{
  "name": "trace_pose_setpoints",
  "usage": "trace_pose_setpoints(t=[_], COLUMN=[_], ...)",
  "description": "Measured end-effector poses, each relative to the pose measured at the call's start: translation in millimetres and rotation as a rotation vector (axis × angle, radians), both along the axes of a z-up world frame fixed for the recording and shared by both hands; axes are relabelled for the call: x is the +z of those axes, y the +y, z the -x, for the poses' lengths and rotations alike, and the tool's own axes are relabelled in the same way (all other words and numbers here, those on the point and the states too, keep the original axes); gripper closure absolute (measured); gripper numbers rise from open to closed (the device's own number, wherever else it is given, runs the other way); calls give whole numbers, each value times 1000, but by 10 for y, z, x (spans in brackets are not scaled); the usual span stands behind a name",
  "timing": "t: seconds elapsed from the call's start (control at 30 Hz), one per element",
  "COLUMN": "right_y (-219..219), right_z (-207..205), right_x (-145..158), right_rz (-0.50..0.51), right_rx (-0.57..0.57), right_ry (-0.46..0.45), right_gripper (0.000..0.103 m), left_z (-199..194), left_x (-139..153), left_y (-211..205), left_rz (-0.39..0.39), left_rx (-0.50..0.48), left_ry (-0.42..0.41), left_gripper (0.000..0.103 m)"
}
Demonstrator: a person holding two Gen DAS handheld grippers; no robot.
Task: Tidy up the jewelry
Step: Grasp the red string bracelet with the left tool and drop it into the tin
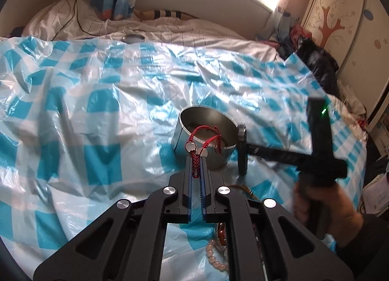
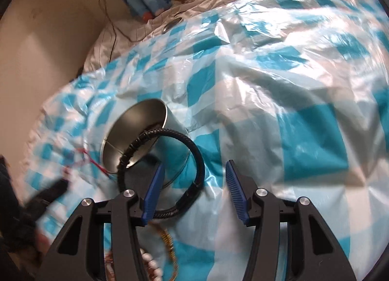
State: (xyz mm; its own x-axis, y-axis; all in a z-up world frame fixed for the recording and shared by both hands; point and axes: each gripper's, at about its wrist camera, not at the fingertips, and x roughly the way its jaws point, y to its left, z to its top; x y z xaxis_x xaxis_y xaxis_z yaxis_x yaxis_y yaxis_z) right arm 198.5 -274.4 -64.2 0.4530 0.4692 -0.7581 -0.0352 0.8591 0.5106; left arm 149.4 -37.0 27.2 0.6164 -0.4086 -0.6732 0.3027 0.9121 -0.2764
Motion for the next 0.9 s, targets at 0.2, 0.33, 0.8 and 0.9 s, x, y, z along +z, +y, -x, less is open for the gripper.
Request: trace_pose_setpoints(t=[0.2, 0.33, 0.8, 0.9], right_y=[-131, -174, 154, 257], right_z=[5, 19, -362, -395], right_x=[92, 346, 604, 602], right_rz=[-87, -87, 170, 168], right_rx=[-15, -22, 37, 75], right_ry=[-26, -97, -196, -194], right_gripper=[95, 95, 95, 95], left_z=[-143, -274, -658, -623], left_x=[156, 184, -307, -187], left_y=[-80, -226, -520, -380], left_rz=[6, -15, -157, -146], left_rx=[-25, -43, -64, -5], left_ry=[-32, -44, 59, 27], left_gripper=[98, 98, 91, 60])
